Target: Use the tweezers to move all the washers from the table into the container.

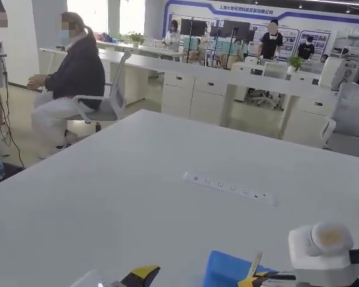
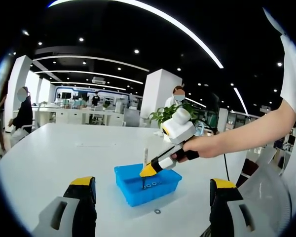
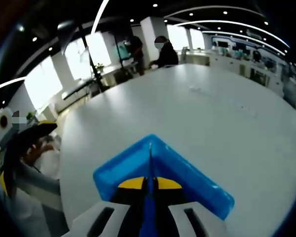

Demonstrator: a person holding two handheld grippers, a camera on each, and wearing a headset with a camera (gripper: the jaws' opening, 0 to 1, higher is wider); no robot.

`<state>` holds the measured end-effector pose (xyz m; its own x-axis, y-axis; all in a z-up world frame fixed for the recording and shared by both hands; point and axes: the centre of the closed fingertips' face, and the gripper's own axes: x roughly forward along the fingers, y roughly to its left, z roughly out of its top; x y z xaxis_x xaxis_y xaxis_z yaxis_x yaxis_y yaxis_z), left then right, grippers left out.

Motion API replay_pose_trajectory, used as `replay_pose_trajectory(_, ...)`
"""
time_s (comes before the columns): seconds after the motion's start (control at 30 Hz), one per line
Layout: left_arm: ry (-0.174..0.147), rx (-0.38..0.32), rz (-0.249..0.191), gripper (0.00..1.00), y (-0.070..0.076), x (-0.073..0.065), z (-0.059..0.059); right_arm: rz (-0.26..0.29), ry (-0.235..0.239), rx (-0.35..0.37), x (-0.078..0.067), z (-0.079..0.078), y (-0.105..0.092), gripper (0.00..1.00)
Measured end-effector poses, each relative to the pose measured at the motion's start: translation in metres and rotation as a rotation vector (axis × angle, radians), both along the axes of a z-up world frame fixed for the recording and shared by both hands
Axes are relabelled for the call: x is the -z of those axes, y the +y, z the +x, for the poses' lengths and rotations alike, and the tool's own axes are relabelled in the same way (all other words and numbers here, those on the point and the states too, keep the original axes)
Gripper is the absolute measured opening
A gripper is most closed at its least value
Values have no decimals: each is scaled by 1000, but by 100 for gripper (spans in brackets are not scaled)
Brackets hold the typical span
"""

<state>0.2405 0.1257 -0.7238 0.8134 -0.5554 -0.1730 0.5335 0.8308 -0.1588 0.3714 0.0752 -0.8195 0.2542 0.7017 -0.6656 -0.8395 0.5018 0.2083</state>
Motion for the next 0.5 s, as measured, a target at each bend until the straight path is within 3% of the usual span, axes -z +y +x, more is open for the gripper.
replay_pose_trajectory(0.2, 1, -1, 2, 98, 0, 0, 0, 2, -14, -24, -1, -2, 0, 5)
replay_pose_trajectory(0.3, 1, -2, 2, 98, 0, 0, 0, 44, -21, -9, -11, -7, 2, 5)
replay_pose_trajectory(0.5, 4, 0, 5, 98, 0, 1, -1, 60, -52, -22, -26, -16, 1, 5)
